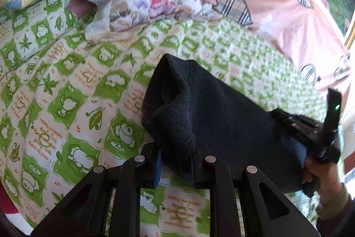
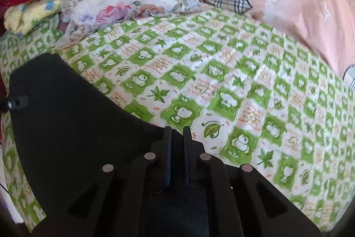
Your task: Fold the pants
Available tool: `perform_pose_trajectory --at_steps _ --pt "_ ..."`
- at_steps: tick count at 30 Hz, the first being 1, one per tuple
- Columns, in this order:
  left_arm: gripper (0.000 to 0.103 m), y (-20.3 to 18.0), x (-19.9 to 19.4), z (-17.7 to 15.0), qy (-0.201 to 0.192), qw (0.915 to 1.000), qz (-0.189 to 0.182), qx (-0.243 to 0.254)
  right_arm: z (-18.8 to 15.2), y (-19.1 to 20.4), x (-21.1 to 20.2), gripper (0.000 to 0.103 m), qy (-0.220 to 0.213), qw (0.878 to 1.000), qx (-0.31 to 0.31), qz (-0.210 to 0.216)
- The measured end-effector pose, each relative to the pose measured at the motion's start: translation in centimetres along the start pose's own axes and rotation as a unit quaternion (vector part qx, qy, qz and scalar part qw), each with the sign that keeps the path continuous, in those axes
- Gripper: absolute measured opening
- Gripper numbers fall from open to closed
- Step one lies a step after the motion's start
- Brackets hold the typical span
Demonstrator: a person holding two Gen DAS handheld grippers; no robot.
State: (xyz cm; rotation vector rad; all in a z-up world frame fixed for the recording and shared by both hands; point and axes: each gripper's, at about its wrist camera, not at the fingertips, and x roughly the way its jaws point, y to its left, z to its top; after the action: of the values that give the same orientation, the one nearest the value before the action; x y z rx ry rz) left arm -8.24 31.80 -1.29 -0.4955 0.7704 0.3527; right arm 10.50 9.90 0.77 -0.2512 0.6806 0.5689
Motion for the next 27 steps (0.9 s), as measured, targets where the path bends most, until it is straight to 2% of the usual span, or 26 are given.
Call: perform_pose_trajectory --at_steps 2,6,12,14,18,21,27 --pt "0.024 -0.1 -0.1 -0.1 0.001 1.0 0.006 0.004 -0.1 -0.4 -0.2 0.017 -0.003 1.0 0.014 0.004" --pt "0.037 0.0 -1.7 0.1 -0.004 0.9998 0.019 0.005 -0.2 -1.7 -2.4 0.024 -0.022 0.999 0.048 0.003" --pt "0.044 0.0 -5.3 0.5 -0.036 0.9991 0.021 -0.008 -2.0 -4.0 -6.5 0.03 -0.051 0.992 0.11 0.016" --pt "0.045 -0.6 -6.1 0.6 -0.044 0.9989 0.015 -0.004 -3.0 -4.8 -7.7 0.034 -0.056 0.989 0.133 0.022" --pt "0.052 -2.9 -6.8 0.7 -0.047 0.9987 -0.001 0.019 -5.4 -6.3 -10.2 0.035 -0.065 0.982 0.175 0.024" --pt "0.052 -5.2 -6.4 0.2 -0.037 0.9981 -0.02 0.045 -7.6 -7.6 -12.3 0.035 -0.077 0.975 0.206 0.019" --pt "0.055 -10.8 -4.5 -1.2 -0.003 0.9927 -0.066 0.101 -12.6 -10.6 -16.2 0.035 -0.09 0.96 0.266 -0.019"
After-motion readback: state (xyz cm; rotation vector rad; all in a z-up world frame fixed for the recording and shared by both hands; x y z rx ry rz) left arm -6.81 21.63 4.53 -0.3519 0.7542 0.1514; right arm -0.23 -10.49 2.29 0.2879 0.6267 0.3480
